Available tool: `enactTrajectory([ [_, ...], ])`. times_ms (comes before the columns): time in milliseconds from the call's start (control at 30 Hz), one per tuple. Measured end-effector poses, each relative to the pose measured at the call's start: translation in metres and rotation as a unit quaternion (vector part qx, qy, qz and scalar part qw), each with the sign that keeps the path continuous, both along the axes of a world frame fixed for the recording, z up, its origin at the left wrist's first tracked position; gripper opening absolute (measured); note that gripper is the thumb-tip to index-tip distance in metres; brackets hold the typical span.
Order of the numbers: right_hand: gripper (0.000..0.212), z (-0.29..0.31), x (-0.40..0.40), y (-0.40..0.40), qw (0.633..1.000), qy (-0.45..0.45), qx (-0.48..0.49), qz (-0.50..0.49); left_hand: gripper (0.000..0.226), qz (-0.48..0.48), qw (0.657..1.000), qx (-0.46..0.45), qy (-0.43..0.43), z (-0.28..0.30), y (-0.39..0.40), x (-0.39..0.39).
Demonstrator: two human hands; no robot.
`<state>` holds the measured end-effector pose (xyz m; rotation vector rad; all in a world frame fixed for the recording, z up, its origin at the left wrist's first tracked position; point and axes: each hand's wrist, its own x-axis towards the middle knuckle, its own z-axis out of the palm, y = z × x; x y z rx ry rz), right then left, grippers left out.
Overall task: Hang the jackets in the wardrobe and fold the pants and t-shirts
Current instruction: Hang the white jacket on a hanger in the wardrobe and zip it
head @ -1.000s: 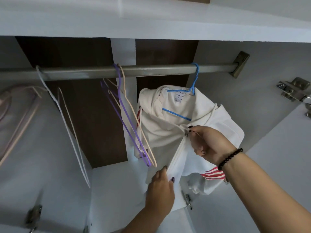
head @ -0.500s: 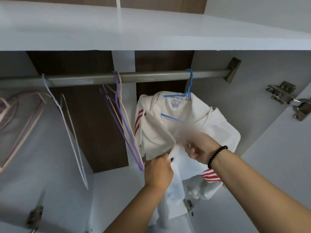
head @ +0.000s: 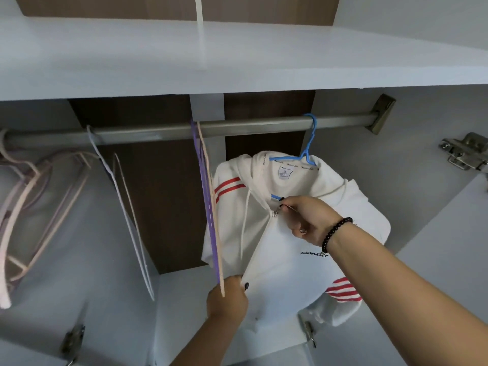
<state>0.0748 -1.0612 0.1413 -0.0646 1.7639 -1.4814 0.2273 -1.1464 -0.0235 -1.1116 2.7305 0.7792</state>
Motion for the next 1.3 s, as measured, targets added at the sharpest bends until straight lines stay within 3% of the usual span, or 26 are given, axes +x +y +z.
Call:
enactTrajectory([
  [133, 0.031, -0.006, 0.004, 0.005, 0.996, 0.075, 0.036, 0.027, 0.033, -0.021, 0.997, 0.069, -0.039, -0.002, 0.019, -0.004],
  [200, 0.031, -0.011, 0.003, 0.012, 0.985, 0.135, 0.091, 0.062, 0.054, -0.031, 0.989, 0.134, -0.059, -0.001, 0.035, -0.006],
  [267, 0.031, -0.017, 0.000, 0.022, 0.967, 0.176, 0.154, 0.103, 0.067, -0.052, 0.983, 0.173, -0.040, 0.011, 0.046, -0.013],
  [333, 0.031, -0.021, -0.005, 0.031, 0.955, 0.198, 0.190, 0.110, 0.062, -0.061, 0.982, 0.180, 0.013, 0.034, 0.046, -0.026],
  [500, 0.022, -0.013, -0.031, 0.051, 0.946, 0.281, 0.158, -0.032, 0.045, -0.047, 0.972, 0.155, 0.173, 0.096, 0.007, -0.070],
  [667, 0.006, 0.005, -0.063, 0.058, 0.860, 0.465, 0.171, -0.124, 0.047, -0.041, 0.964, 0.094, 0.245, 0.137, -0.046, -0.129],
  [800, 0.021, 0.006, -0.092, 0.047, 0.813, 0.536, 0.197, -0.115, 0.051, -0.037, 0.973, 0.007, 0.226, 0.142, -0.071, -0.180],
  [933, 0.039, -0.007, -0.116, 0.028, 0.823, 0.518, 0.219, -0.081, 0.053, -0.020, 0.982, 0.004, 0.186, 0.127, -0.088, -0.212],
  [1100, 0.015, -0.026, -0.113, 0.019, 0.795, 0.569, 0.198, -0.068, 0.062, 0.001, 0.980, -0.021, 0.197, 0.120, -0.105, -0.234],
  [1200, 0.012, -0.041, -0.099, 0.026, 0.773, 0.603, 0.177, -0.089, 0.063, -0.017, 0.985, 0.020, 0.170, 0.119, -0.112, -0.248],
  [1300, 0.012, -0.054, -0.085, 0.036, 0.754, 0.628, 0.167, -0.091, 0.060, -0.053, 0.990, 0.001, 0.134, 0.114, -0.111, -0.257],
])
